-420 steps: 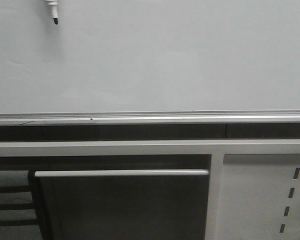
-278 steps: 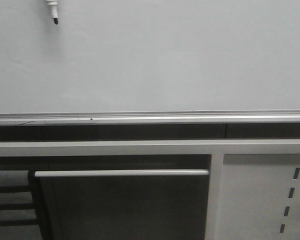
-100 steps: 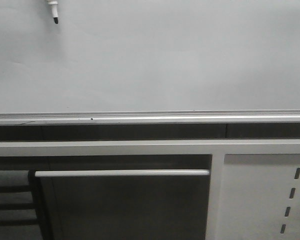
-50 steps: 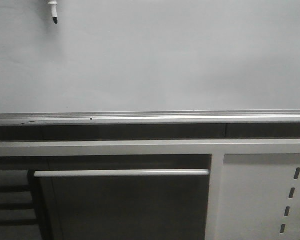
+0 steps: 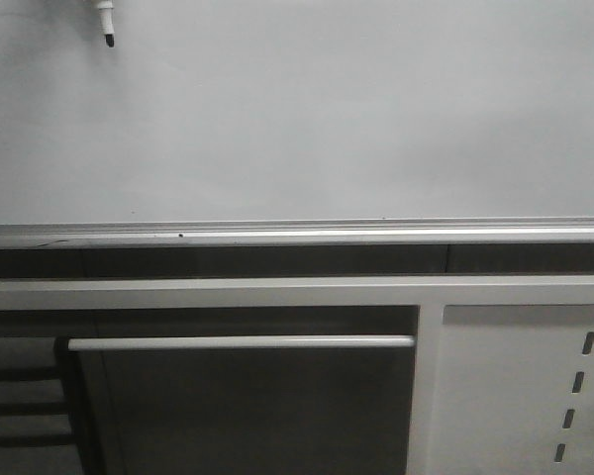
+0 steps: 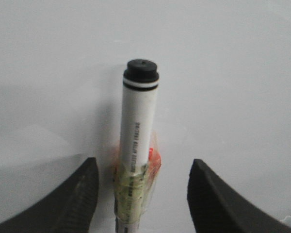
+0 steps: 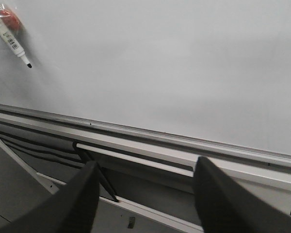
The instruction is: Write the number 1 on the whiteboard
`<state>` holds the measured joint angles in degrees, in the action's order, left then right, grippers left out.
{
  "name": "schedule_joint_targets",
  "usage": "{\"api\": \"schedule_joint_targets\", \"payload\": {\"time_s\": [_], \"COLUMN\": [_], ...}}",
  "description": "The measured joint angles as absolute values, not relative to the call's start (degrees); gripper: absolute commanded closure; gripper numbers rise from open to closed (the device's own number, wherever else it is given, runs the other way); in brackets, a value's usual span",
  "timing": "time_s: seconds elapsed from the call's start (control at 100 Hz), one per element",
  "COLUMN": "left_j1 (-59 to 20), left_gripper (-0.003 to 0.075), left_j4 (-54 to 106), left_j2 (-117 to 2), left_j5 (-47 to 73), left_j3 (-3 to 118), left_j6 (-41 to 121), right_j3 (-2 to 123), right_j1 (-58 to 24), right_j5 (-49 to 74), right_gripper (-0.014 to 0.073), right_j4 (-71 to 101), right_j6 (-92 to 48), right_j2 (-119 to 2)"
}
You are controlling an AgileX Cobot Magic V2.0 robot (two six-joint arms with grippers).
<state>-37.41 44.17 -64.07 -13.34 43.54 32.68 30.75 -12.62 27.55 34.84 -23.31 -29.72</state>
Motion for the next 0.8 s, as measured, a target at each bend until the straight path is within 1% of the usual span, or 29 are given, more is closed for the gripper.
{"api": "schedule_joint_targets", "payload": {"time_s": [0.06, 0.27, 0.36, 0.46, 0.68, 0.8], "left_j1": [-37.4, -37.4, -37.4, -37.4, -37.4, -37.4], "left_gripper": [0.0431, 0.0433, 0.0459, 0.052, 0.074, 0.0741], "left_j4": [43.6, 42.9, 42.9, 42.9, 42.9, 42.9], "left_j2": [-64.3, -66.3, -66.9, -67.4, -67.6, -67.6], "left_j5": [-13.6, -14.1, -14.8, -15.5, -15.6, -15.6], "left_j3": [43.5, 43.5, 43.5, 43.6, 43.7, 43.7], "left_j6": [32.7, 32.7, 32.7, 32.7, 32.7, 32.7], "right_j3": [30.8, 30.8, 30.8, 30.8, 30.8, 30.8], "right_j1": [-12.6, -12.6, -12.6, -12.6, -12.6, -12.6], "right_j5": [27.5, 27.5, 27.5, 27.5, 27.5, 27.5], "right_gripper": [0.0209, 0.0209, 0.0209, 0.0209, 0.0209, 0.0209], "right_j4": [34.8, 34.8, 34.8, 34.8, 34.8, 34.8], "right_j6": [-23.3, -23.3, -23.3, -23.3, -23.4, -23.4], "right_j2": [-29.7, -29.7, -29.7, -29.7, -29.7, -29.7]}}
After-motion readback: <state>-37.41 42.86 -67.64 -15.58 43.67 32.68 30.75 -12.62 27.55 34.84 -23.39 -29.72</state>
